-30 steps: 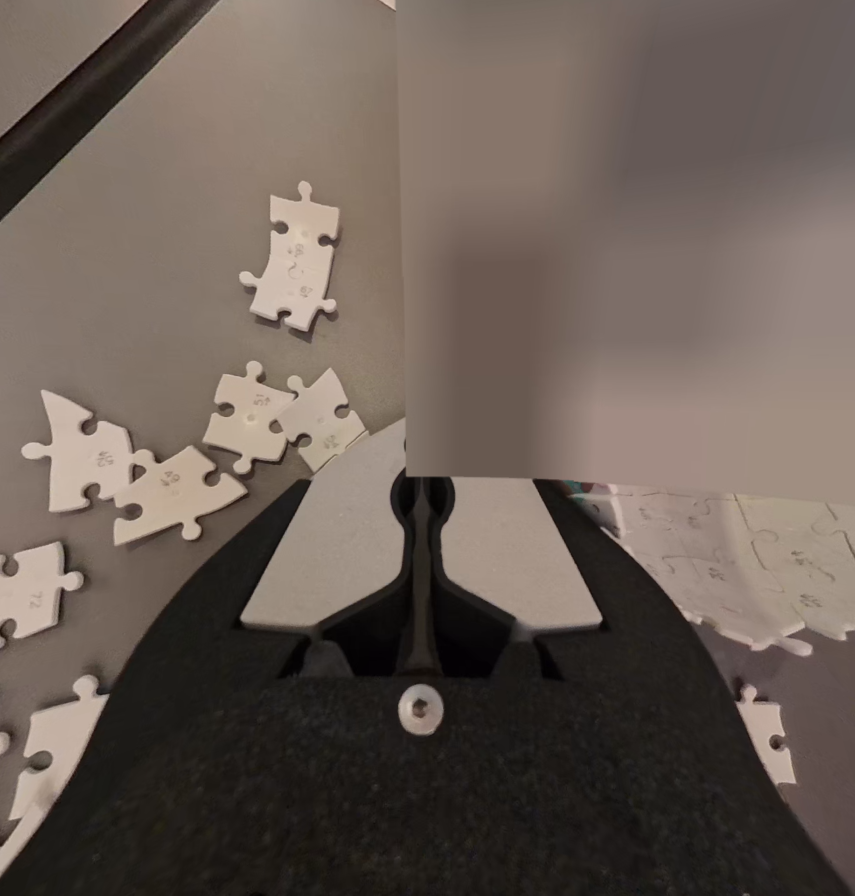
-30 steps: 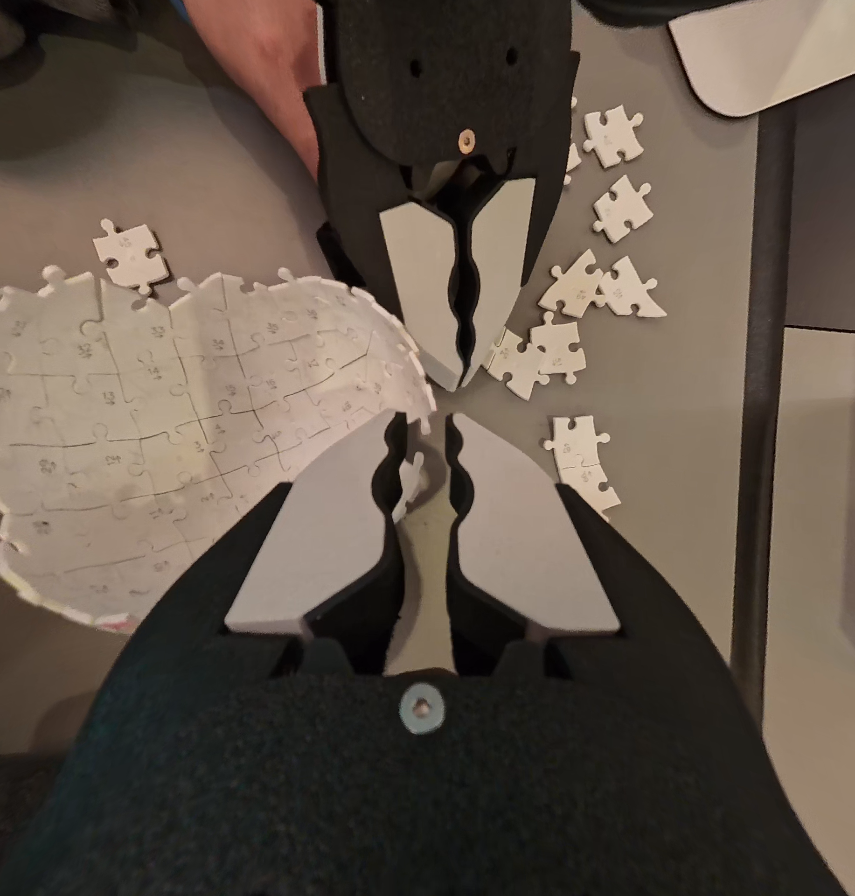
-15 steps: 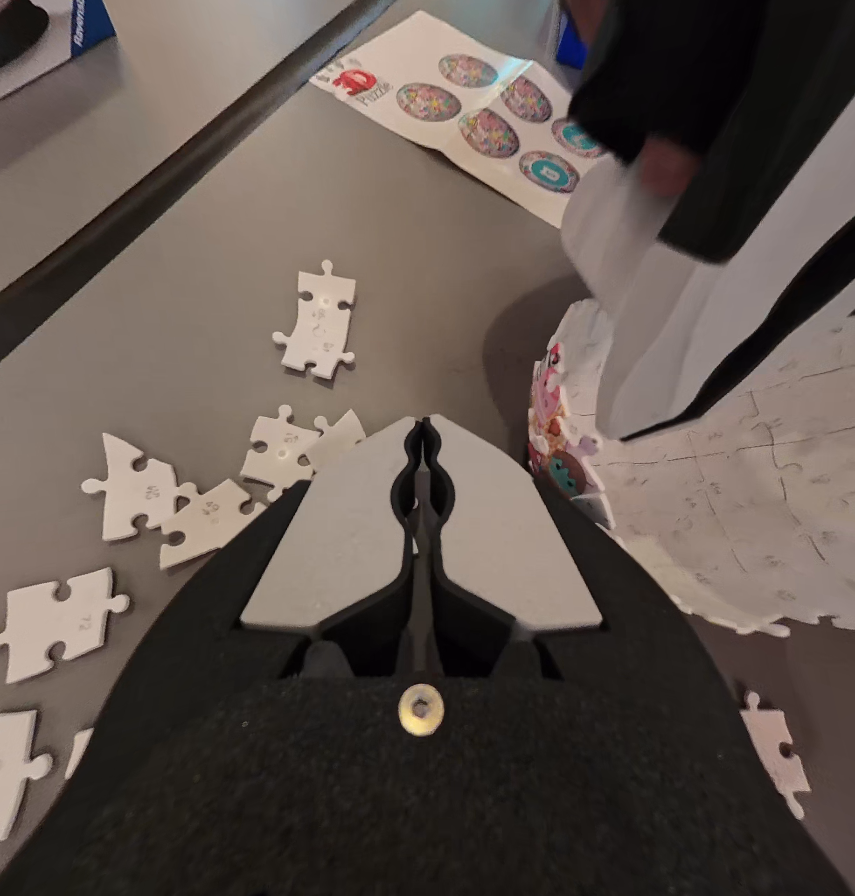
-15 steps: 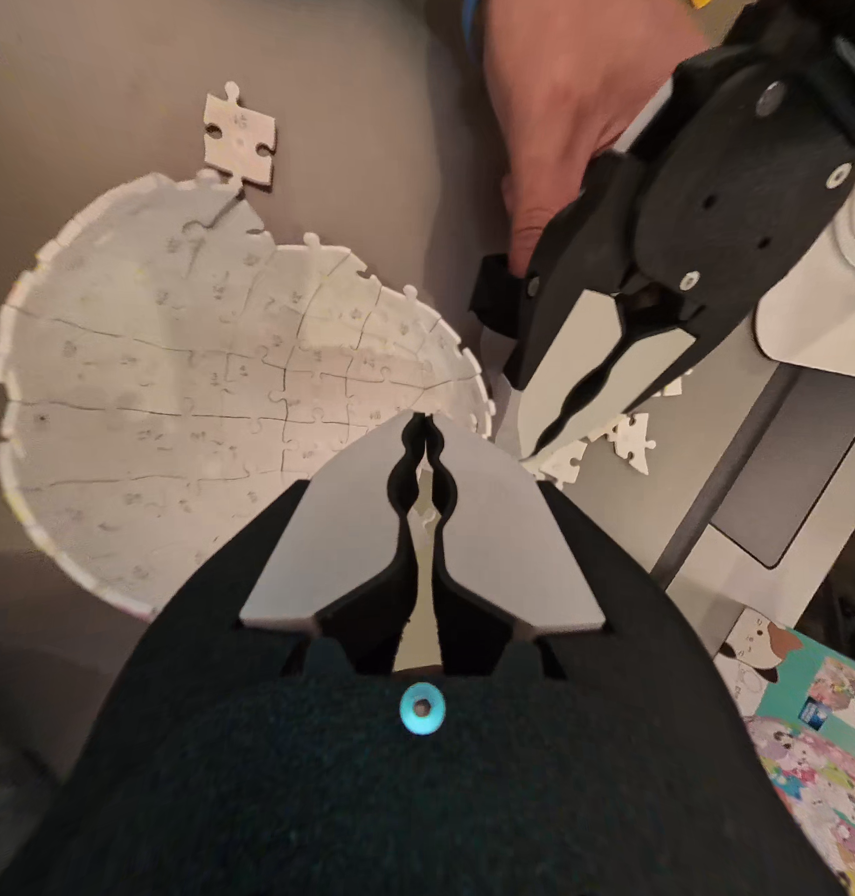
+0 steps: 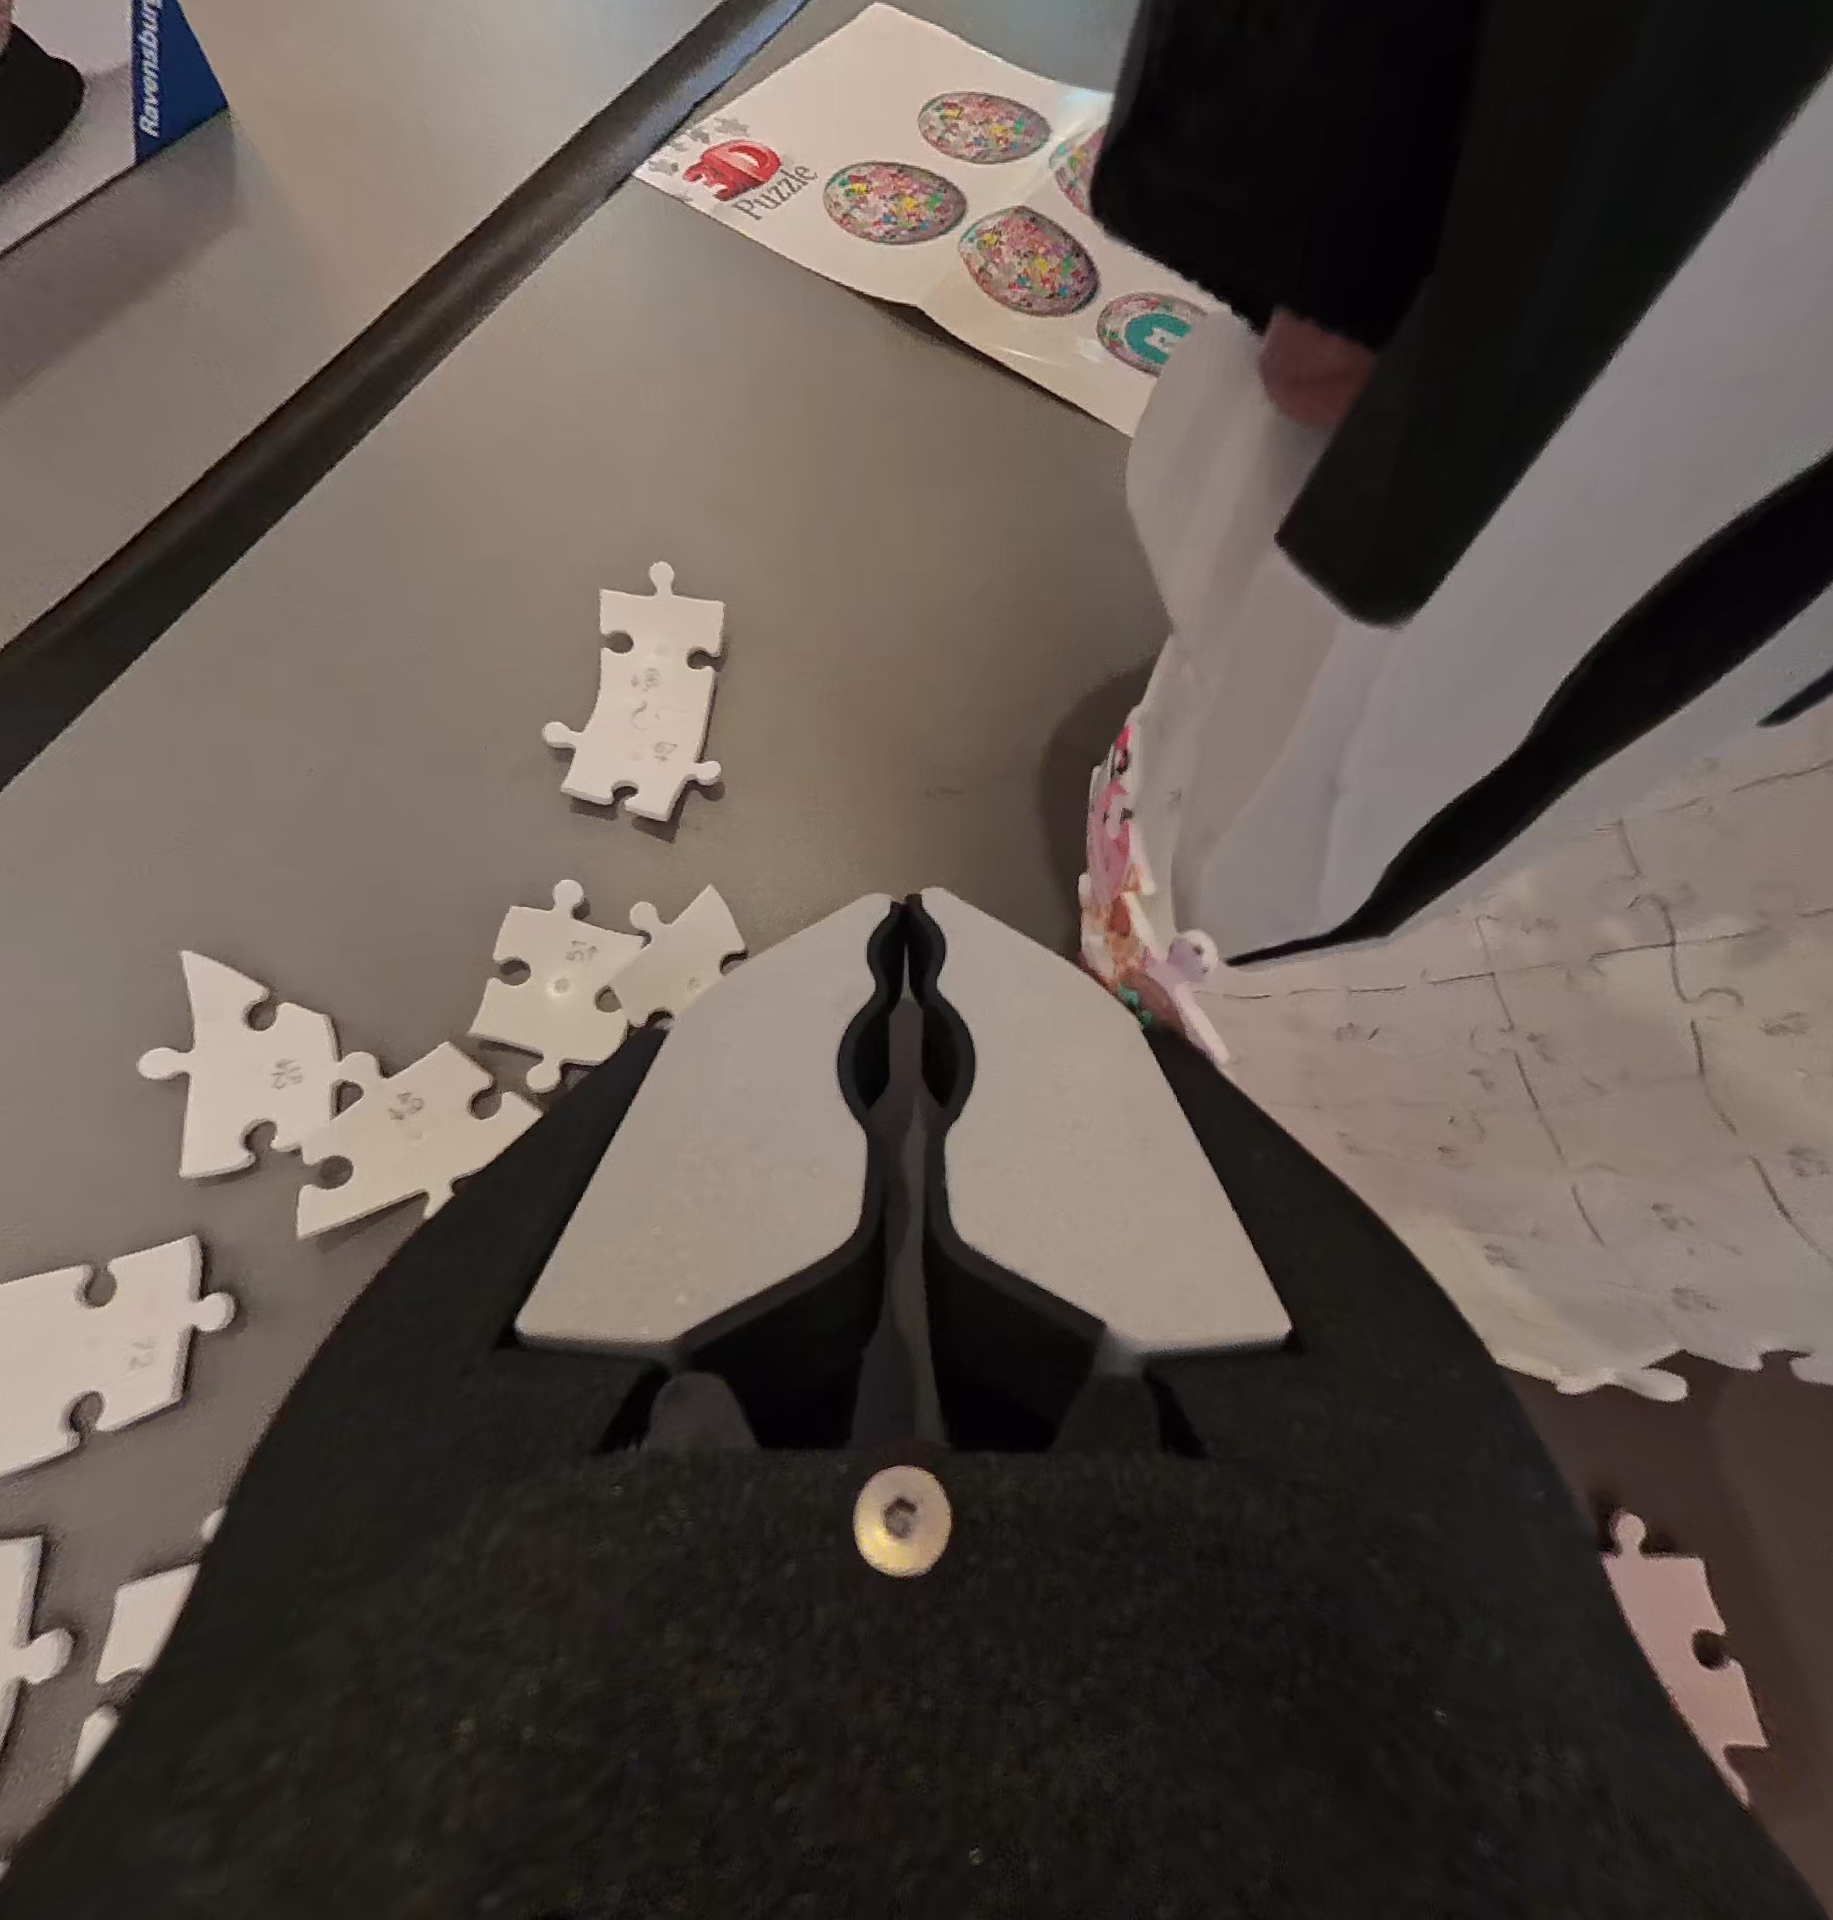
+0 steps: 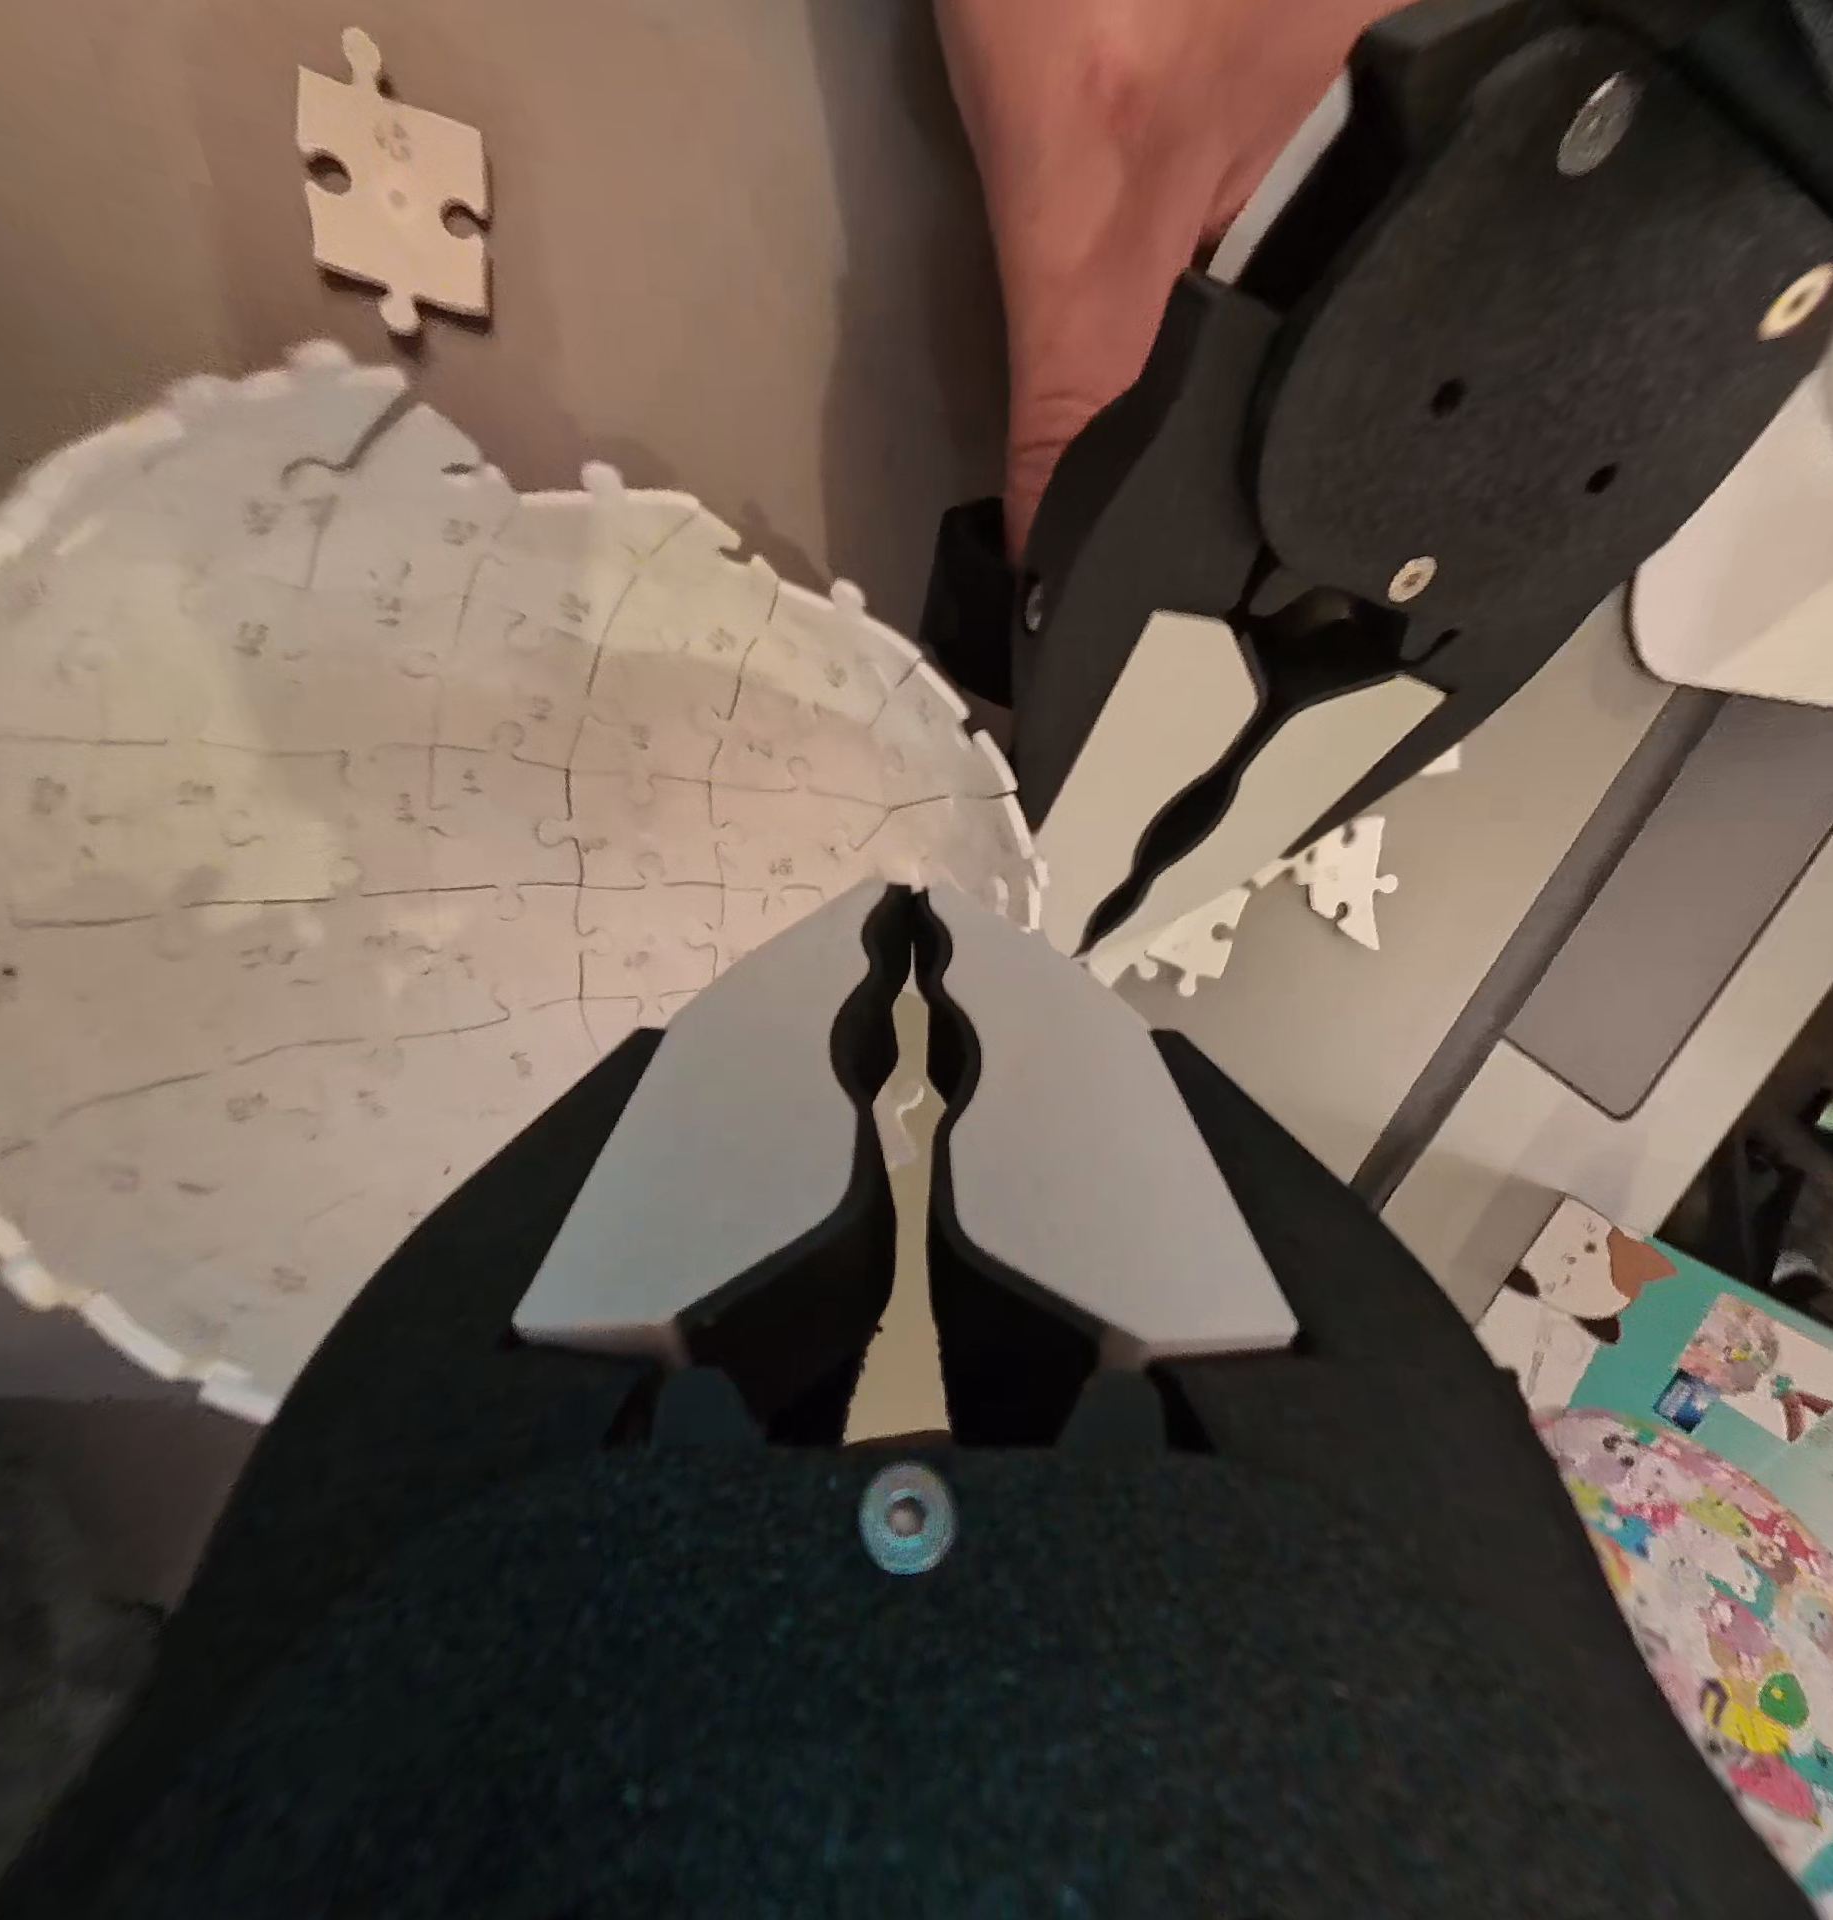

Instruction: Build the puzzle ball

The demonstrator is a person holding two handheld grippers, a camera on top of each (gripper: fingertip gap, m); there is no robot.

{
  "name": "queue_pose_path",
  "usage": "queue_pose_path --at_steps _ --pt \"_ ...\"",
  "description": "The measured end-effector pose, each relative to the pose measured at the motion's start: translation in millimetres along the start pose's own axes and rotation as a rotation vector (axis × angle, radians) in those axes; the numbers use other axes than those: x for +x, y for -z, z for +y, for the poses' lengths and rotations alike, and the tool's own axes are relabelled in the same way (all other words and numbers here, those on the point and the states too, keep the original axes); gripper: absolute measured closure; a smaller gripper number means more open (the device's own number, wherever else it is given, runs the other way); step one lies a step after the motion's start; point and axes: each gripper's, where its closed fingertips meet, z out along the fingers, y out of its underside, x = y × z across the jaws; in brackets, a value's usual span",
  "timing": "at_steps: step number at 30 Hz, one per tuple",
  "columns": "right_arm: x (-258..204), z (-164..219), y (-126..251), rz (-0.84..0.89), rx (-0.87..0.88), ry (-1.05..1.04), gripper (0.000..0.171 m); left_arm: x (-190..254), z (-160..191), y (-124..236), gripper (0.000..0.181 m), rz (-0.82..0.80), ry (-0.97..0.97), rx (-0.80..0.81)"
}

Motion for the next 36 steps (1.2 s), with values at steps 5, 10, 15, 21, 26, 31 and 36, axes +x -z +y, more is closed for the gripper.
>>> queue_pose_path --at_steps 5,10,15,21,26,31,36 --pt "-1 1 -4 -0.005 -0.04 -0.023 0.171 2 0 0 0.181 0.016 0.007 0.001" --pt "-9 2 5 -0.053 -0.042 -0.048 0.171 -1 1 -2 0.181 0.004 0.023 -0.009" --pt "12 13 38 0.029 0.03 -0.108 0.171 -8 0 0 0.181 -0.016 0.068 0.002" --pt "41 53 37 -0.035 0.168 -0.377 0.153 -19 -6 9 0.181 -0.014 0.168 0.068" --pt "7 84 -5 -0.334 0.159 -0.535 0.142 -21 -10 13 0.176 0.012 0.2 0.104" --pt "16 72 -27 -0.189 0.205 -0.399 0.14 -18 -9 12 0.175 0.006 0.175 0.092" --pt "21 75 -42 -0.07 0.156 -0.331 0.131 -17 -6 8 0.172 0.006 0.161 0.062"
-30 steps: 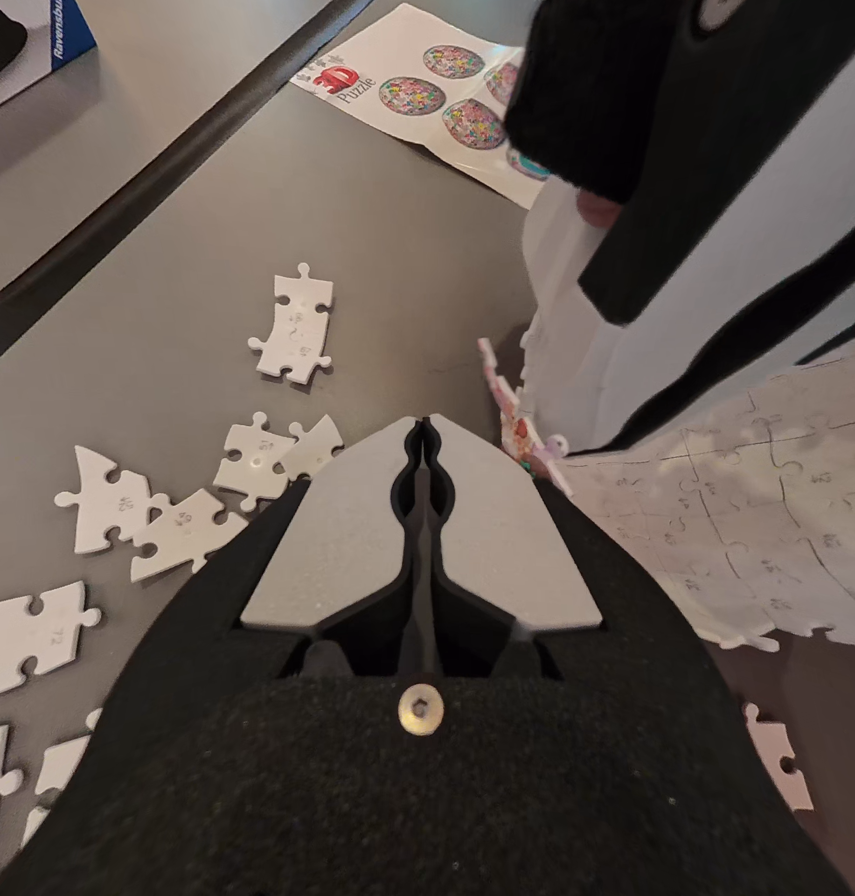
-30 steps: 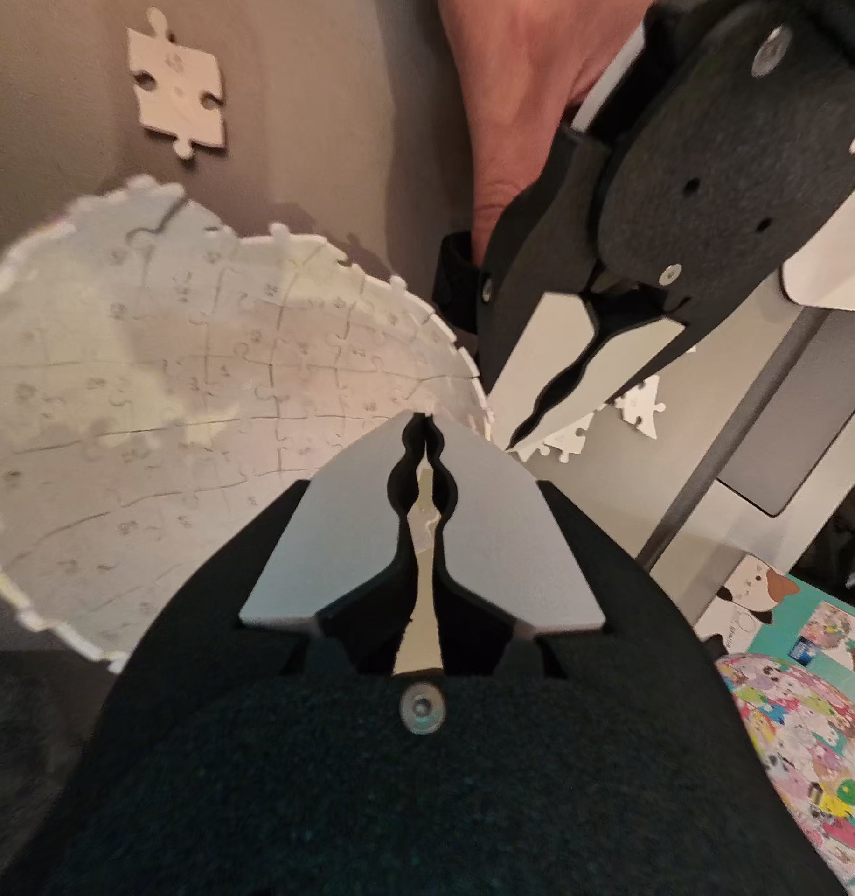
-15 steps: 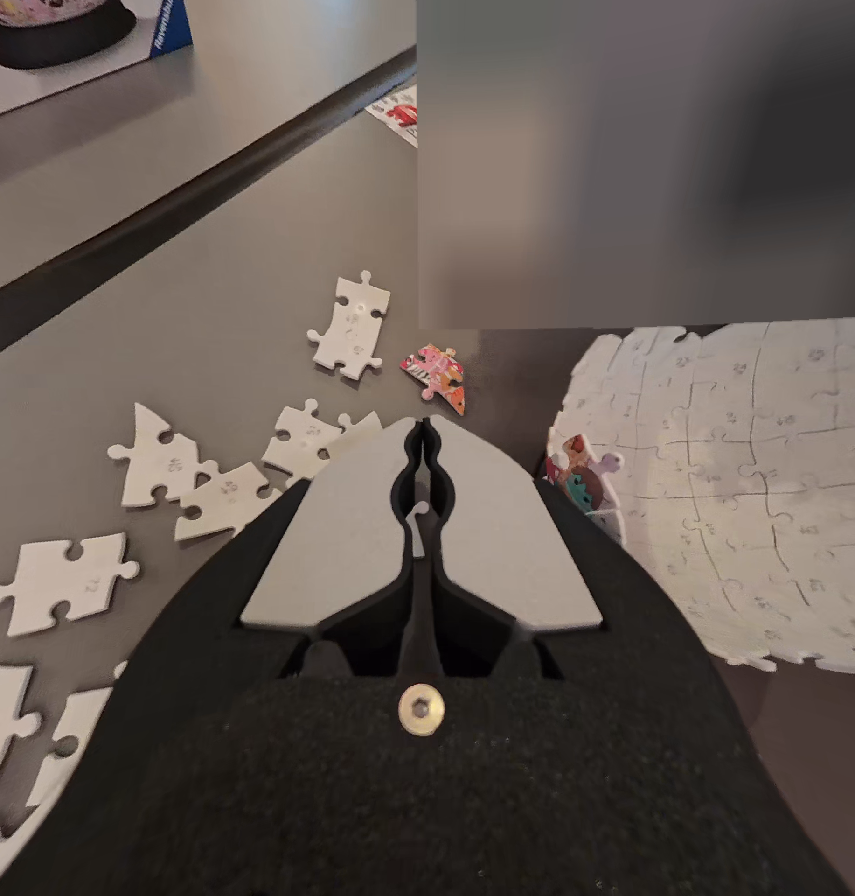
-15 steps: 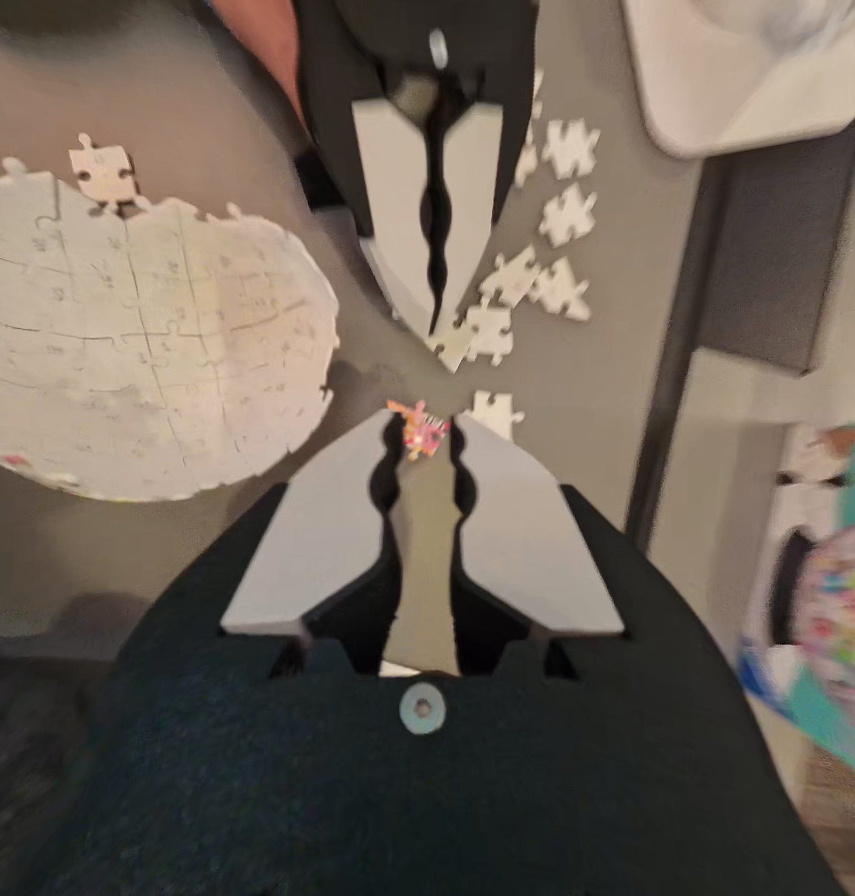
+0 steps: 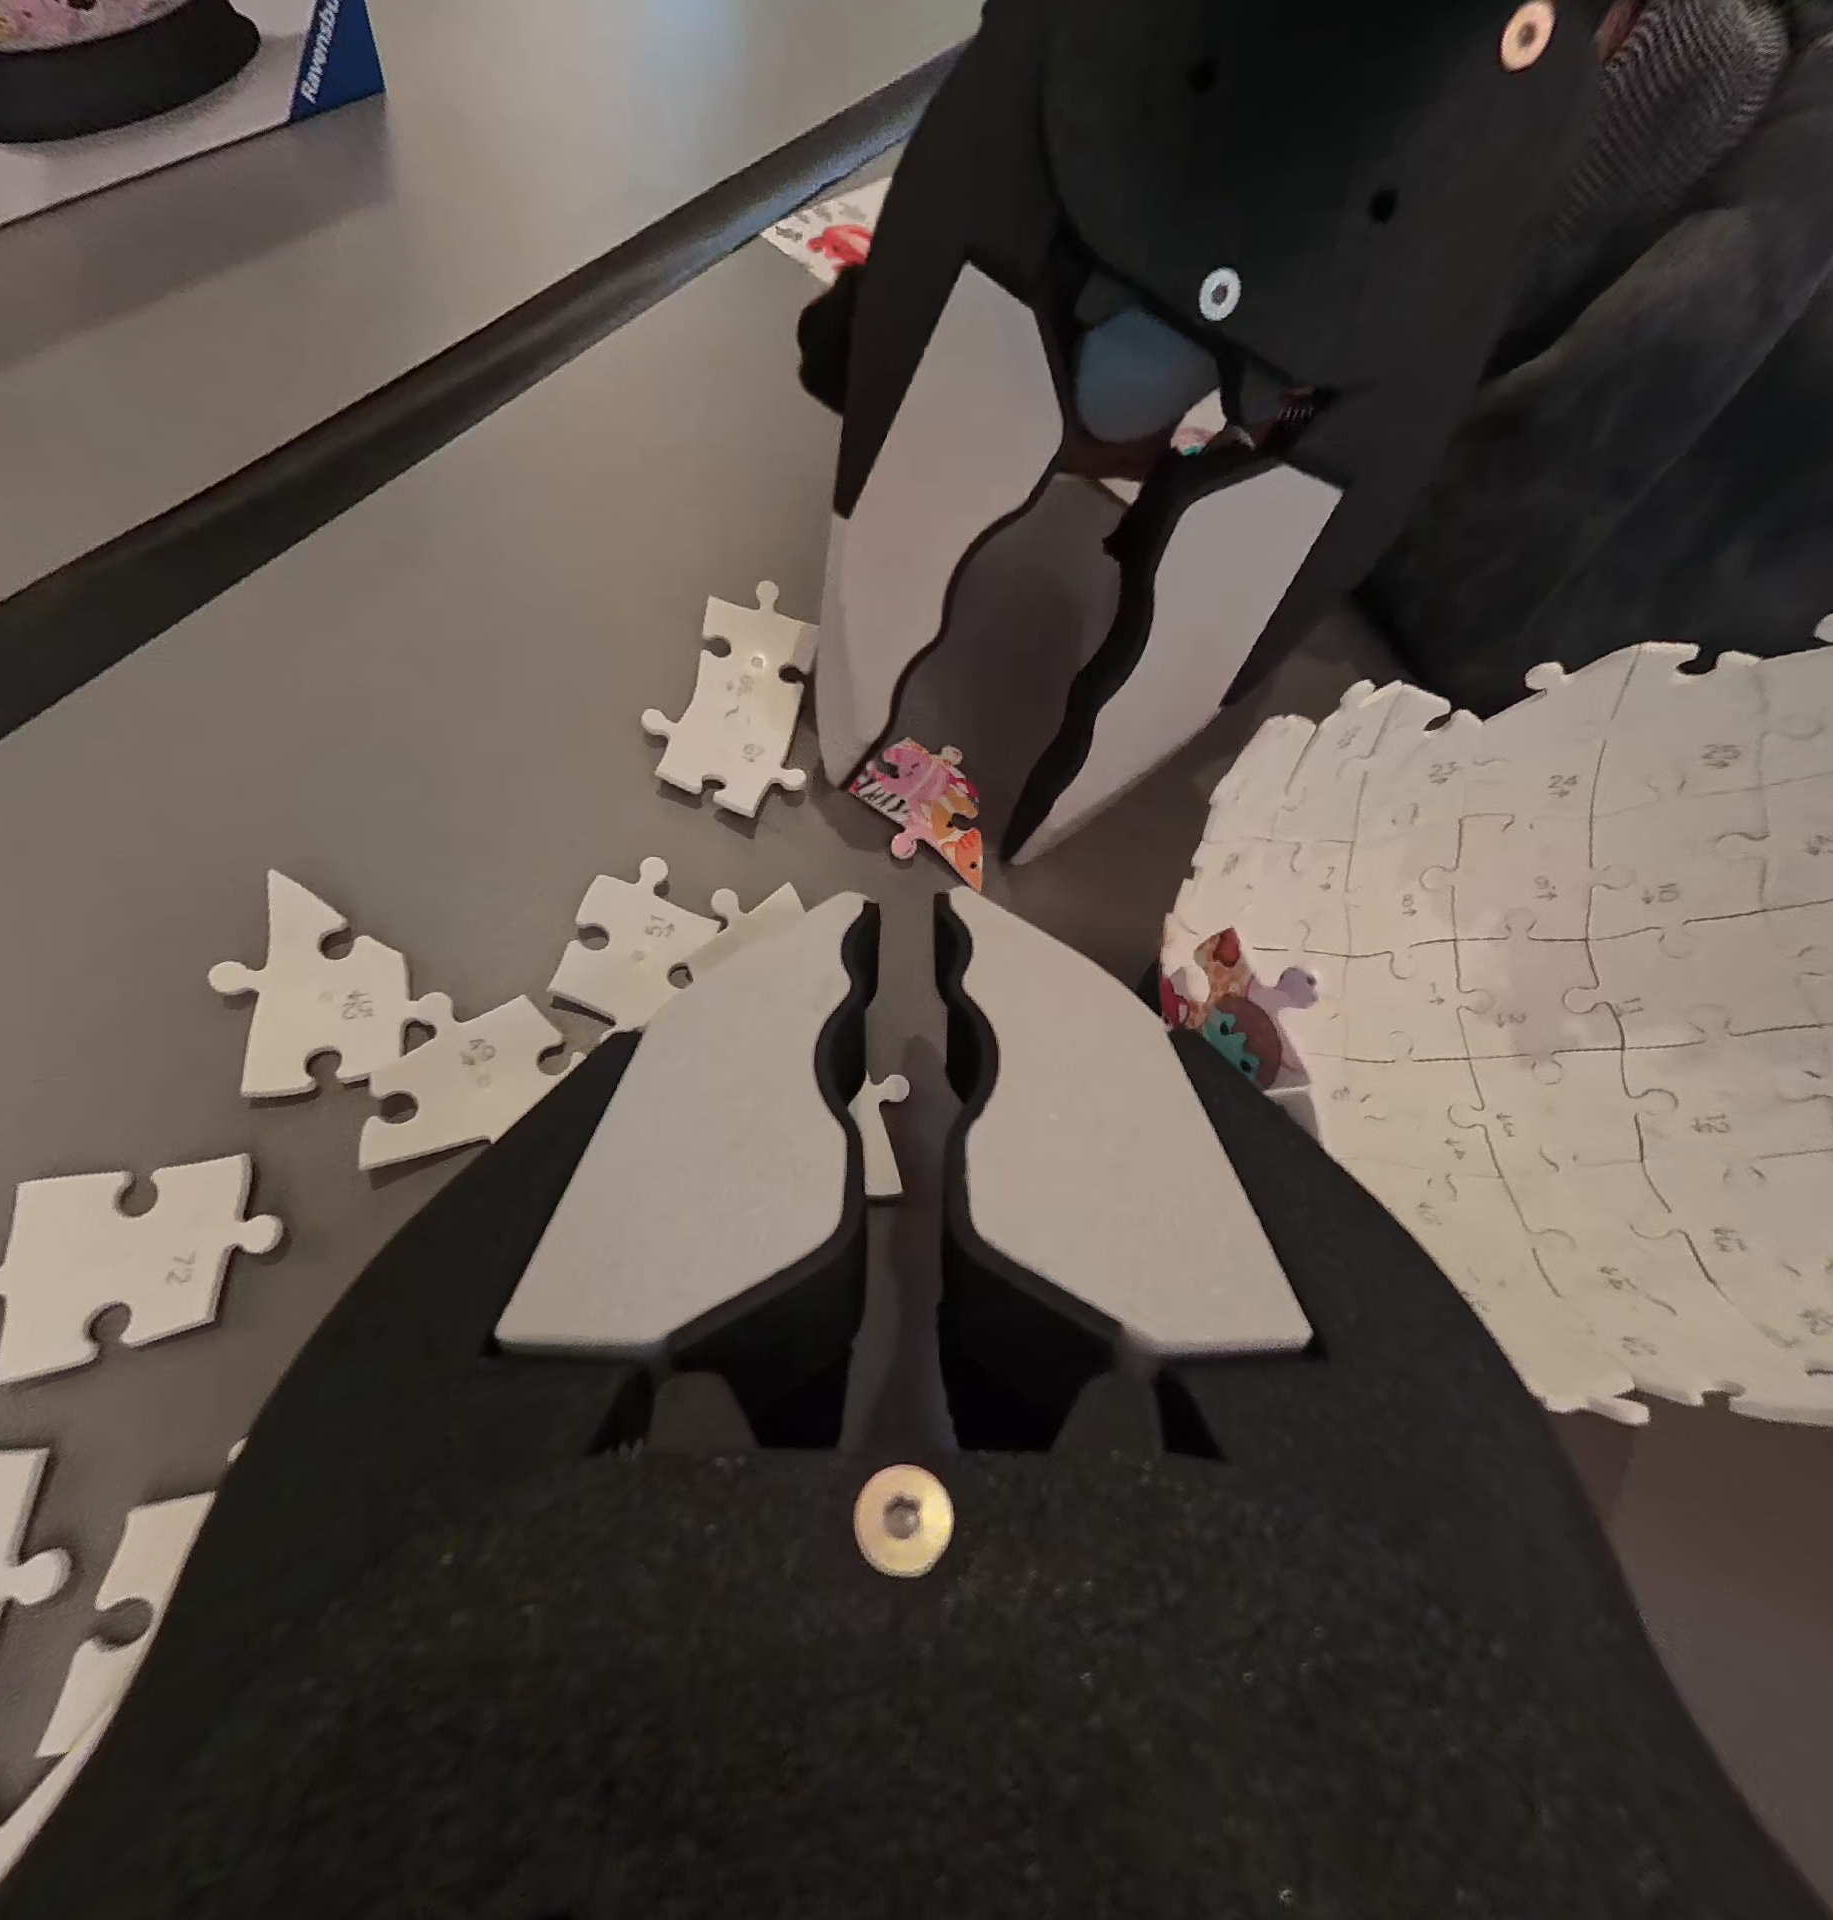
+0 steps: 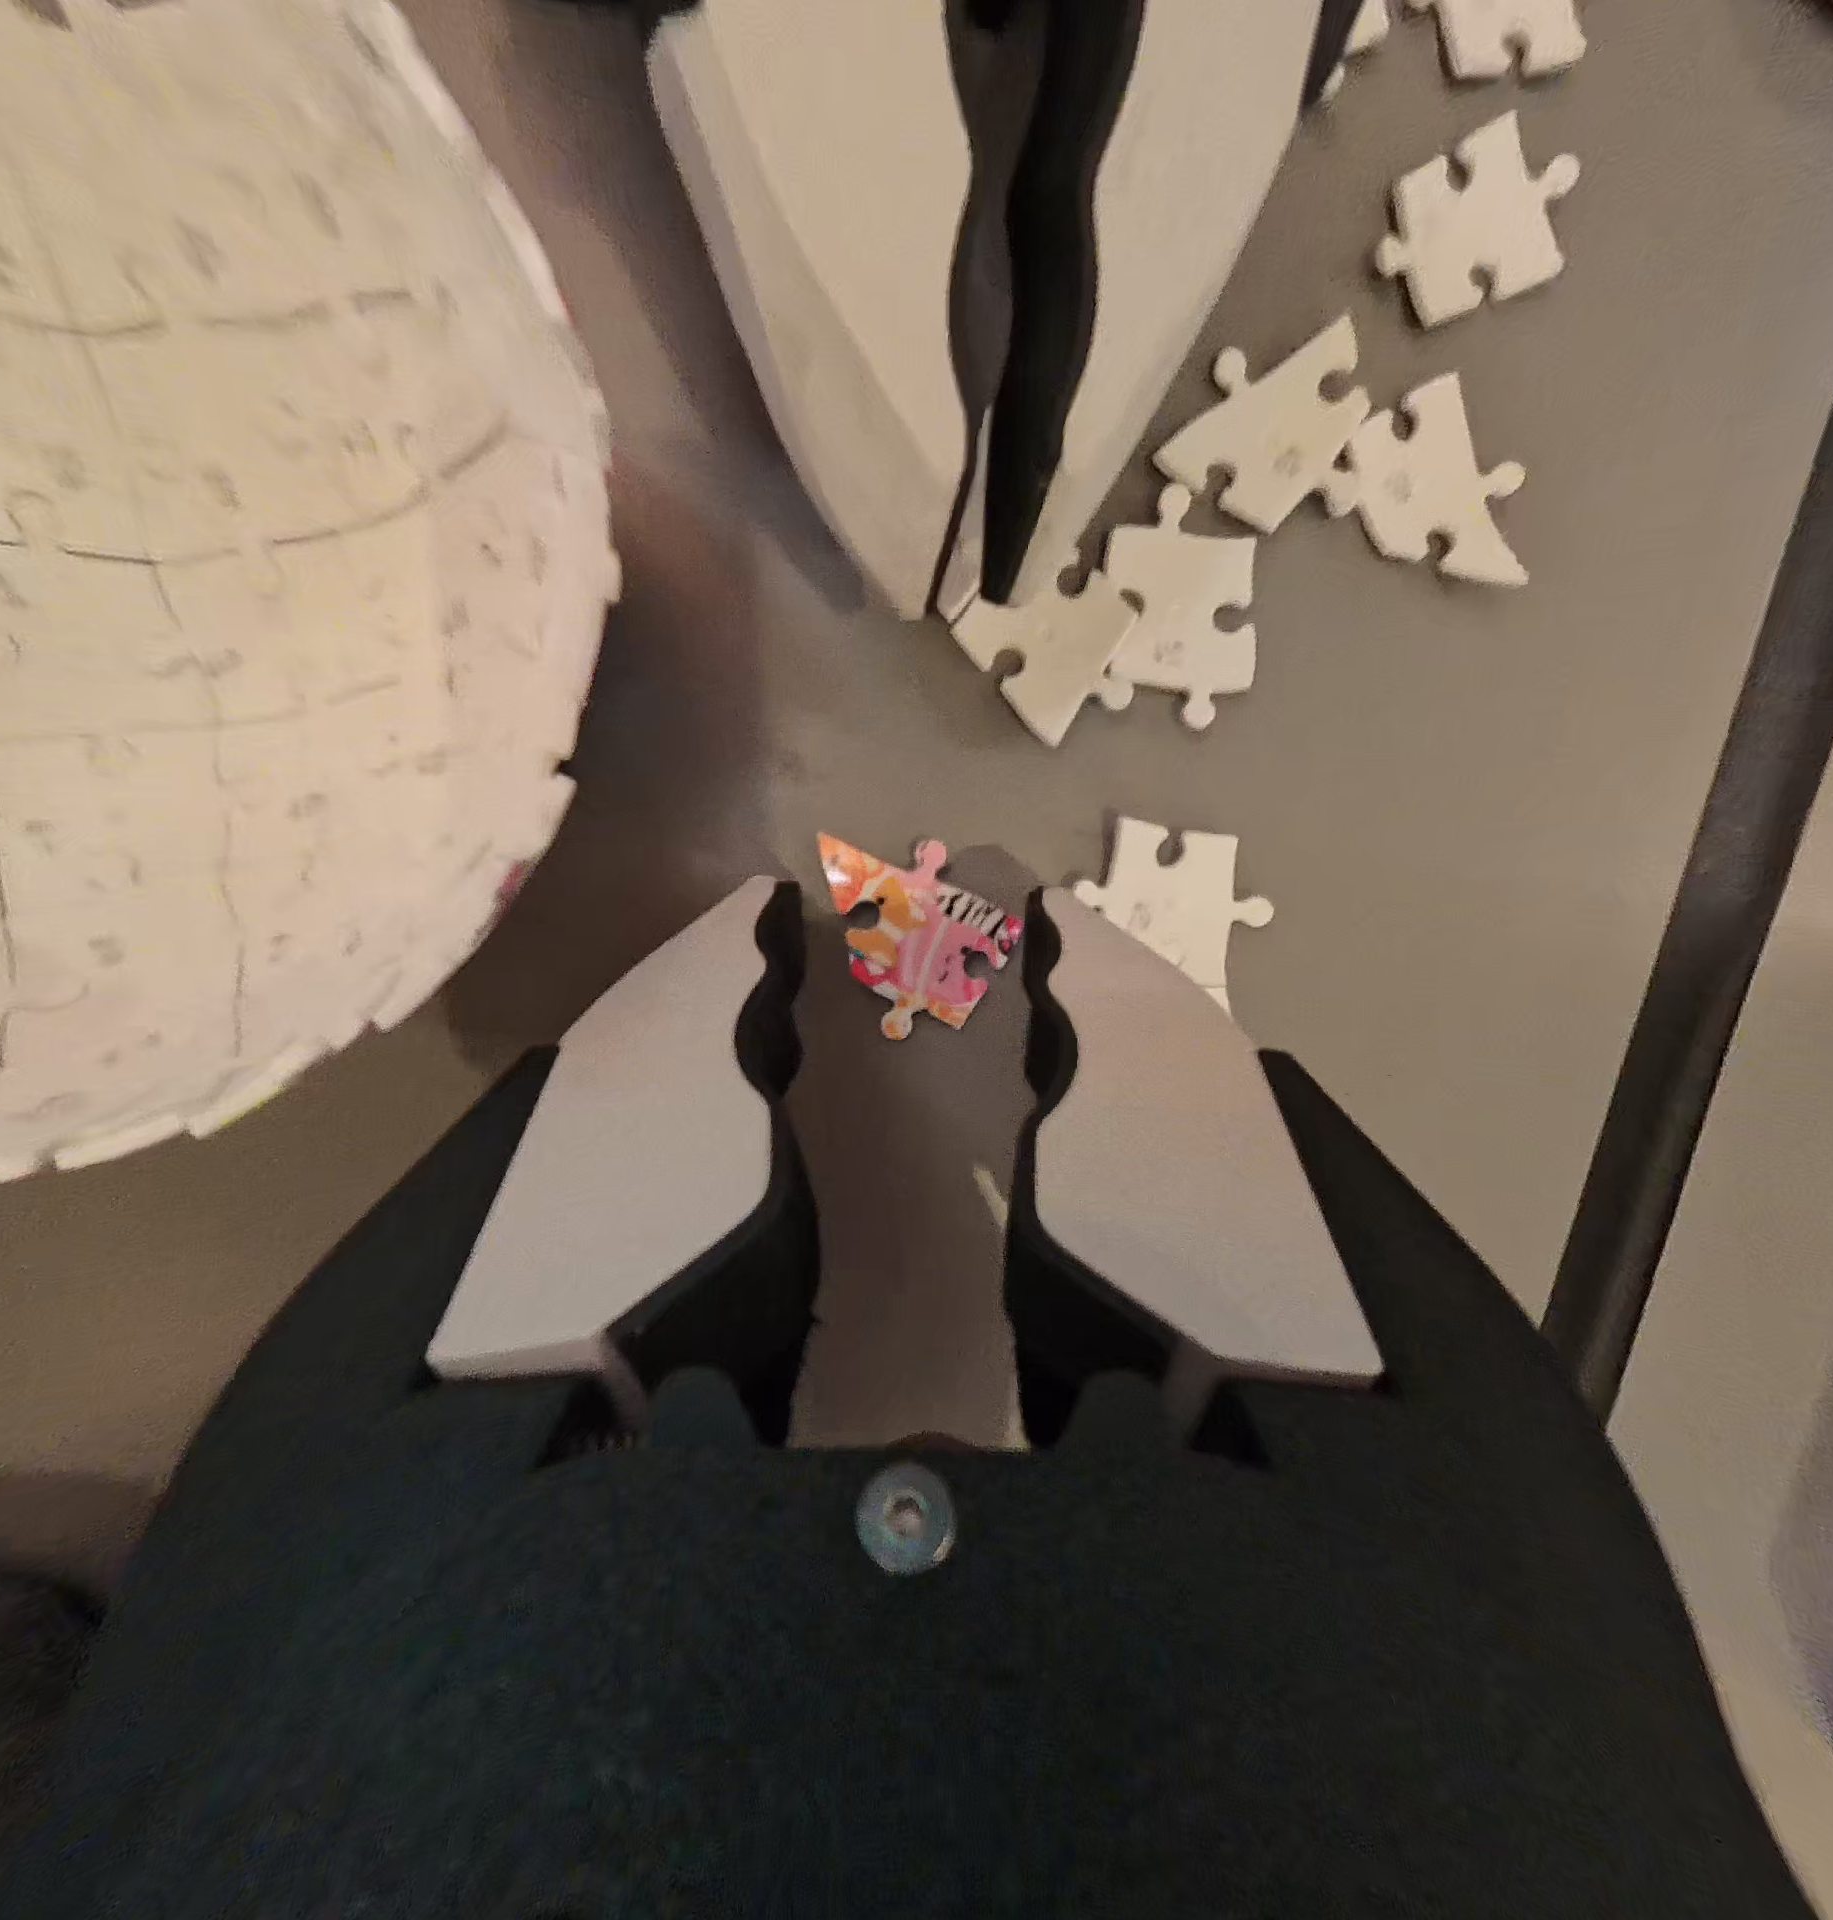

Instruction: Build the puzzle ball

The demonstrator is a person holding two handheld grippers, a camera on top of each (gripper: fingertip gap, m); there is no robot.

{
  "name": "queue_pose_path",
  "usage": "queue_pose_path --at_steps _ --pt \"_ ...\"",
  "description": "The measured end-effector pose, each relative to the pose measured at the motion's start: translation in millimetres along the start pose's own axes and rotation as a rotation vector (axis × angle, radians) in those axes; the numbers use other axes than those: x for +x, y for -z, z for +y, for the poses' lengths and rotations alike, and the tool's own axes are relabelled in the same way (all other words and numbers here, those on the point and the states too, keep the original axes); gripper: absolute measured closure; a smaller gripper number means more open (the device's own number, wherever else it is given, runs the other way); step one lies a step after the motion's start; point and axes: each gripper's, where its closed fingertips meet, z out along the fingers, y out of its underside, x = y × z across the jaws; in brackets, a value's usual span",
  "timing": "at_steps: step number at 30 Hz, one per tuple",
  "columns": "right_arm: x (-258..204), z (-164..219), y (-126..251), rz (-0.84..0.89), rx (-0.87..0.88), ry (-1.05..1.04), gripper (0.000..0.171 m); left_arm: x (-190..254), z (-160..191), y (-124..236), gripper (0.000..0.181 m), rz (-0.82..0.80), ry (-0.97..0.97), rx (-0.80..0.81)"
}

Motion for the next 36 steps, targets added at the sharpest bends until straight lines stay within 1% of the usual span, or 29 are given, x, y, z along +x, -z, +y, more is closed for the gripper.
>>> queue_pose_path --at_steps 3,7,10,13,18,20,22,24,26,27,29,31,33,36 --pt "1 5 1 -0.018 0.011 -0.039 0.14 -1 0 -1 0.17 0.011 0.014 -0.009" --pt "3 7 4 -0.008 0.024 -0.046 0.143 -4 -6 -2 0.167 0.026 0.038 0.015" --pt "8 -3 18 0.034 0.095 -0.031 0.171 -6 -14 -1 0.164 0.044 0.067 0.042" --pt "12 -3 31 0.044 0.111 -0.048 0.17 -1 -18 -2 0.158 0.098 0.114 0.043" --pt "14 -5 42 0.066 0.129 -0.053 0.171 -1 -16 -3 0.157 0.093 0.107 0.03" --pt "16 -19 51 0.066 0.224 -0.067 0.171 3 -21 -2 0.157 0.111 0.091 0.038" --pt "22 -39 66 0.083 0.367 -0.082 0.171 8 -32 2 0.157 0.14 0.071 0.074" --pt "23 -65 89 0.076 0.585 -0.095 0.171 16 -48 8 0.157 0.212 0.087 0.146" --pt "18 -88 111 0.029 0.799 -0.11 0.171 25 -63 18 0.157 0.313 0.113 0.222" --pt "16 -95 118 0.005 0.859 -0.117 0.171 30 -70 24 0.157 0.364 0.124 0.26" --pt "13 -103 121 -0.019 0.914 -0.116 0.171 40 -83 38 0.157 0.465 0.153 0.35" --pt "9 -110 127 -0.04 0.971 -0.107 0.171 43 -92 49 0.159 0.512 0.182 0.415" --pt "9 -112 132 -0.036 0.993 -0.113 0.171 41 -94 53 0.173 0.515 0.197 0.433" --pt "8 -110 131 -0.033 0.978 -0.104 0.169 37 -93 54 0.178 0.49 0.2 0.425"
